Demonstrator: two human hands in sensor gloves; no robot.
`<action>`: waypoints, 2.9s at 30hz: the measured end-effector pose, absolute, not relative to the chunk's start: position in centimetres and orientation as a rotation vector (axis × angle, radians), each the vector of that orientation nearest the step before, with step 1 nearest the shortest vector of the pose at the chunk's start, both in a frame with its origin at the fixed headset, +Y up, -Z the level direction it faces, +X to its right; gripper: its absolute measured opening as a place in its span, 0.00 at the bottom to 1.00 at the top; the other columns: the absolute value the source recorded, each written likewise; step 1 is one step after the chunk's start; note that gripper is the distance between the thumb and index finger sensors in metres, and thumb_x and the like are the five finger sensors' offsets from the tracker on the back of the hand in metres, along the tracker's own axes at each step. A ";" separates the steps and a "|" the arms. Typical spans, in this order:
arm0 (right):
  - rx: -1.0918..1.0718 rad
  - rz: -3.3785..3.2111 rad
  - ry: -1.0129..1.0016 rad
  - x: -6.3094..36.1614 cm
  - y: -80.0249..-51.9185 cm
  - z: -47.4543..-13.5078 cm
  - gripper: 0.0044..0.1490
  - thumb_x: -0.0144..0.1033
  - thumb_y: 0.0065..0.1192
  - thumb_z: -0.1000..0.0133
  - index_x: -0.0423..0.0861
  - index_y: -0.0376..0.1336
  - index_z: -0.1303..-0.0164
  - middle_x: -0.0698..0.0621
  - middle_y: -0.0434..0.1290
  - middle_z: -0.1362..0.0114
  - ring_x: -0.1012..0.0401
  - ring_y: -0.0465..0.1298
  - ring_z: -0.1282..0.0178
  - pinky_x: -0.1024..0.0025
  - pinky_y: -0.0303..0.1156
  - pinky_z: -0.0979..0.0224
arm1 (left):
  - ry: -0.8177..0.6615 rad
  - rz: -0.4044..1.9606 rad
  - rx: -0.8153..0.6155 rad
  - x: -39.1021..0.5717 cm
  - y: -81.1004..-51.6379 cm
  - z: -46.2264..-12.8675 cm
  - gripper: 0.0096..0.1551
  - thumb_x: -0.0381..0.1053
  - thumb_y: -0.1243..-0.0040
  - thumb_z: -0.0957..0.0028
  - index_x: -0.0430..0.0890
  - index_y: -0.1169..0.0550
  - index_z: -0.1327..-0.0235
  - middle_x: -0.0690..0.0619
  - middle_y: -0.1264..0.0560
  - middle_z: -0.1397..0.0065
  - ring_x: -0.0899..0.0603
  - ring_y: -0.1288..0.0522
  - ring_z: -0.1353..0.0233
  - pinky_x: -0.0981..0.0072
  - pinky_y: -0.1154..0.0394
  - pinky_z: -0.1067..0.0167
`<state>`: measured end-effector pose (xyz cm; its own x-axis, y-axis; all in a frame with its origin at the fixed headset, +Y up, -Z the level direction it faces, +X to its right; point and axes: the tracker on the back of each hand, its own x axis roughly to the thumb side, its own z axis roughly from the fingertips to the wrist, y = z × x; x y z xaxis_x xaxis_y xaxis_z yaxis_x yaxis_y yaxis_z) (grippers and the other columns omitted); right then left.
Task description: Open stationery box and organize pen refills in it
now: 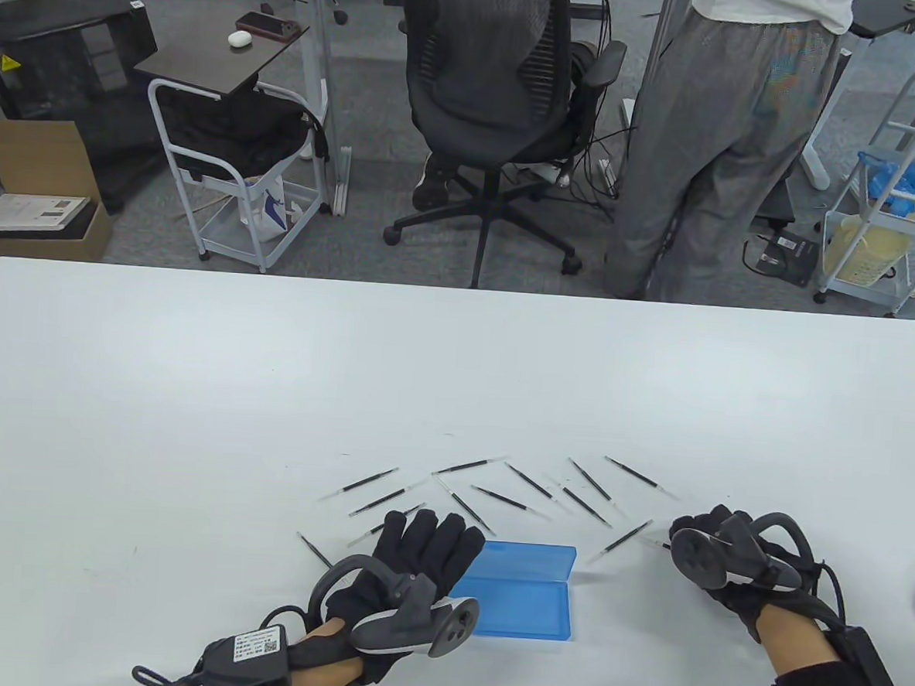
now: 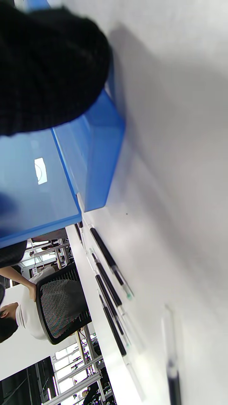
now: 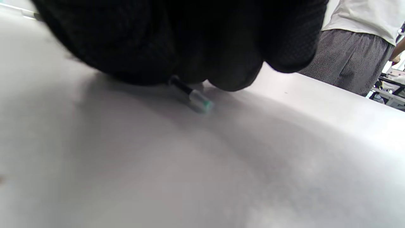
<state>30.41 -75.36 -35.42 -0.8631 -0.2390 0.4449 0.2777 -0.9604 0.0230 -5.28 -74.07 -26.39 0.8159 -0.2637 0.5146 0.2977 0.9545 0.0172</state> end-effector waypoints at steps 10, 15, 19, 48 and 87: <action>-0.633 -2.918 0.042 29.5 -72.4 -34.5 0.33 0.38 0.78 0.53 0.46 0.66 0.38 0.48 0.83 0.44 0.48 0.83 0.42 0.42 0.77 0.33 | -0.540 -0.296 -0.069 -5.3 -74.1 -26.5 0.79 0.70 0.31 0.63 0.50 0.67 0.16 0.46 0.62 0.07 0.33 0.52 0.08 0.29 0.52 0.17; -0.827 -2.942 0.255 25.2 -68.6 -31.6 0.33 0.37 0.78 0.52 0.46 0.66 0.37 0.48 0.82 0.43 0.47 0.82 0.41 0.41 0.77 0.32 | -0.540 -0.292 -0.073 -5.3 -74.1 -26.5 0.80 0.70 0.31 0.63 0.50 0.69 0.16 0.46 0.62 0.07 0.32 0.52 0.09 0.29 0.53 0.16; -0.983 -2.894 0.294 20.4 -67.2 -28.6 0.34 0.38 0.77 0.51 0.46 0.66 0.35 0.48 0.82 0.42 0.47 0.82 0.41 0.41 0.77 0.33 | -0.540 -0.288 -0.072 -5.3 -74.1 -26.5 0.79 0.70 0.31 0.63 0.49 0.67 0.16 0.46 0.62 0.07 0.31 0.50 0.09 0.29 0.52 0.17; -0.940 -2.527 0.133 9.4 -74.5 -25.3 0.34 0.35 0.75 0.49 0.44 0.66 0.32 0.46 0.82 0.40 0.46 0.81 0.41 0.44 0.76 0.35 | -0.550 -0.214 -0.128 -5.7 -74.3 -27.0 0.72 0.69 0.39 0.57 0.52 0.69 0.18 0.47 0.66 0.07 0.32 0.56 0.08 0.29 0.54 0.16; -0.914 -2.672 0.110 21.0 -71.9 -32.8 0.32 0.35 0.78 0.51 0.53 0.69 0.35 0.46 0.79 0.30 0.45 0.76 0.29 0.44 0.72 0.27 | -0.543 -0.230 -0.116 -5.6 -74.4 -26.9 0.73 0.70 0.37 0.58 0.52 0.68 0.18 0.47 0.65 0.07 0.32 0.55 0.09 0.29 0.53 0.16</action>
